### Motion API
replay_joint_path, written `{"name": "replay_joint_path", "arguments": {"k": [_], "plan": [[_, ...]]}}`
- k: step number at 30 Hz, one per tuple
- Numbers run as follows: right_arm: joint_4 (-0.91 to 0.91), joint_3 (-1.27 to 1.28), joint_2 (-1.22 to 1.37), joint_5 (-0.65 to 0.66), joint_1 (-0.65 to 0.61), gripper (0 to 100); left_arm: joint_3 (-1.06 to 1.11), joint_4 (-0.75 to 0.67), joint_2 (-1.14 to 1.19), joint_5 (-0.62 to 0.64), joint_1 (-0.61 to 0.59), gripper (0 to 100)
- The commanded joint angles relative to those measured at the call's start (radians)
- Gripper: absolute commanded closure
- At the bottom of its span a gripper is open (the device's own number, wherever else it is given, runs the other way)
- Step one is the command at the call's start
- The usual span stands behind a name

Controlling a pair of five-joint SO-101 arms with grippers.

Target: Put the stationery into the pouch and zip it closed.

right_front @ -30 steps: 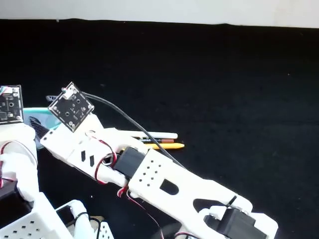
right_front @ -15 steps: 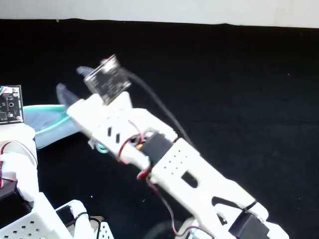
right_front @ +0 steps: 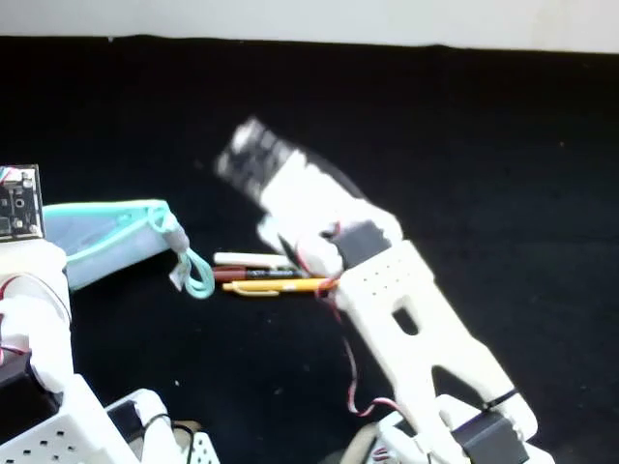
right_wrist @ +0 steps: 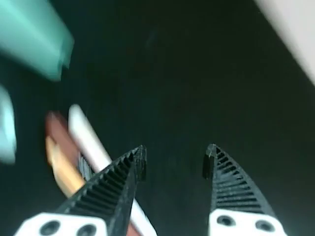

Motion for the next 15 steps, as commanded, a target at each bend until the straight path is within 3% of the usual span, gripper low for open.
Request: {"name": "replay_joint_path", "arguments": {"k": [1, 9, 15], "plan": [[-0.008, 0.160, -0.027, 0.261, -0.028, 80.0, 0.019, 0.000, 0.018, 0.000, -0.004, 99], [-0.446, 0.412, 0.002, 0.296, -0.160, 80.1, 0.019, 0.006, 0.018, 0.000, -0.004, 99], [-0.570, 0.297, 0.263, 0.296, -0.128, 80.1, 0.028, 0.002, 0.018, 0.000, -0.004, 99]]}}
